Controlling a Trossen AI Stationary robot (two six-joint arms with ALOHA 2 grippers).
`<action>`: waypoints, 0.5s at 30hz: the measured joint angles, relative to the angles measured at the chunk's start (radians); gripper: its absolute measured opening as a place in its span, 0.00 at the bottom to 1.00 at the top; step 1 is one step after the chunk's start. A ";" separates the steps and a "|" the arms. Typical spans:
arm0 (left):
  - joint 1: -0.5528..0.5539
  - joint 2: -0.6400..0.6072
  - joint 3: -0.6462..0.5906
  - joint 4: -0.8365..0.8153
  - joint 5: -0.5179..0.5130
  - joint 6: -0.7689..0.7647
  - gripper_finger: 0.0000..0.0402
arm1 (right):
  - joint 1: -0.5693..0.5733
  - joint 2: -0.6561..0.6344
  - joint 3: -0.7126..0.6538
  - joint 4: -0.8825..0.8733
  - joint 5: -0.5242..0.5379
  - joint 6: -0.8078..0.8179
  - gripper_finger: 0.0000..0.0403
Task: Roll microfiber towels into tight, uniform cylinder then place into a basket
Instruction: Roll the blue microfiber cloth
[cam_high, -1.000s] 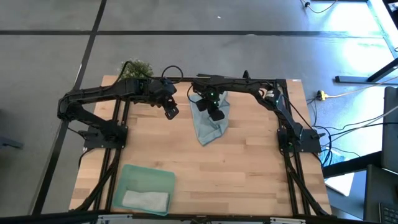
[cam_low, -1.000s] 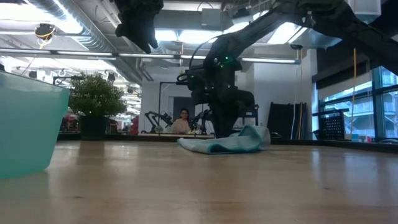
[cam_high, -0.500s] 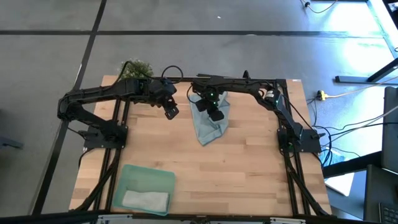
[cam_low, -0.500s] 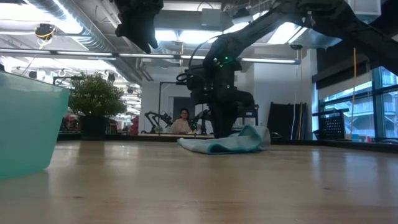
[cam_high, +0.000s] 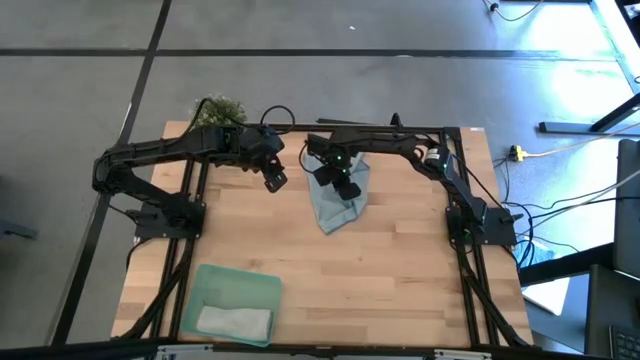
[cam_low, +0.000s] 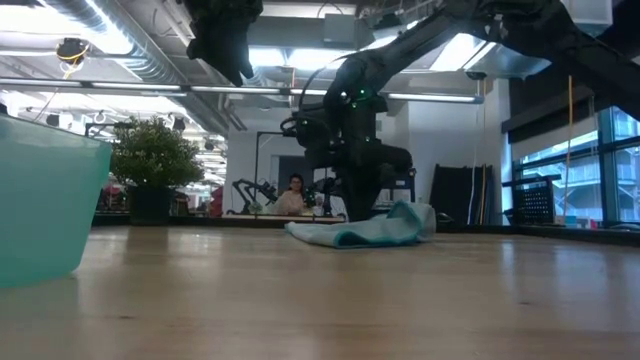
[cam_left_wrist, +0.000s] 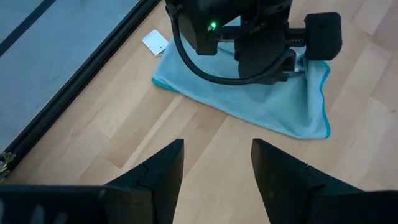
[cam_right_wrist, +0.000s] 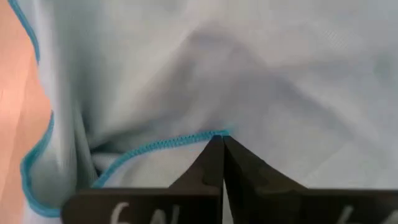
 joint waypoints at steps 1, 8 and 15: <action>0.000 0.000 0.000 0.000 0.000 0.000 0.46 | 0.000 0.000 -0.004 -0.009 0.009 0.001 0.02; 0.001 0.000 0.000 0.000 0.000 0.000 0.46 | -0.015 -0.009 0.000 -0.113 0.129 0.023 0.01; 0.001 0.000 0.000 0.000 0.000 0.000 0.46 | -0.031 -0.069 0.007 -0.196 0.135 0.080 0.00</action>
